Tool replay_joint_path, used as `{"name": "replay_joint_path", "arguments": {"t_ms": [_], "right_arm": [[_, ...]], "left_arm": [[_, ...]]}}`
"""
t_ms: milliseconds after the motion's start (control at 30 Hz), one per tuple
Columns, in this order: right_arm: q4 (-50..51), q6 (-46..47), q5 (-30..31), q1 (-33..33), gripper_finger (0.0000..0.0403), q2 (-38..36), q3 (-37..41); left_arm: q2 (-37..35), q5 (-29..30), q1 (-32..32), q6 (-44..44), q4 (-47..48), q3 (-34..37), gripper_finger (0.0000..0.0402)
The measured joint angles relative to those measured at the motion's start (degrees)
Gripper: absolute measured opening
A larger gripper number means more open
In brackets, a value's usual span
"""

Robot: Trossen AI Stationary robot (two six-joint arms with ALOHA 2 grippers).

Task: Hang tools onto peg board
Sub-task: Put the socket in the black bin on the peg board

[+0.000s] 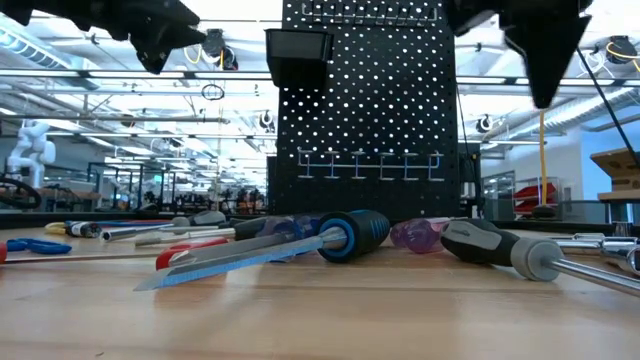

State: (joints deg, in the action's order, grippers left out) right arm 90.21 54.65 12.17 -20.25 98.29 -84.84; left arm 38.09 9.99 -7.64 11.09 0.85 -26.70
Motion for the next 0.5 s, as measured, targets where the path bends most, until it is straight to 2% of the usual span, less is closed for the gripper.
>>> {"name": "replay_joint_path", "arguments": {"t_ms": [67,167,367,500], "right_arm": [[-2.9,-2.2,-0.2,0.6,0.0121,-2.2,2.0],[-5.9,-3.9,-0.2,2.1,0.0121,-5.5,4.7],[-5.2,1.8,1.2,5.3,0.0121,-14.8,14.3],[-8.3,8.2,-0.9,7.1,0.0121,-23.1,24.2]], "left_arm": [[1.1,1.5,0.0,-1.3,-1.1,0.2,0.0127],[2.6,1.3,0.0,-4.7,-8.9,3.1,0.0127],[3.3,0.9,-0.1,-8.9,-23.0,7.6,0.0127],[3.4,0.8,-1.1,-11.2,-26.3,8.0,0.0127]]}}
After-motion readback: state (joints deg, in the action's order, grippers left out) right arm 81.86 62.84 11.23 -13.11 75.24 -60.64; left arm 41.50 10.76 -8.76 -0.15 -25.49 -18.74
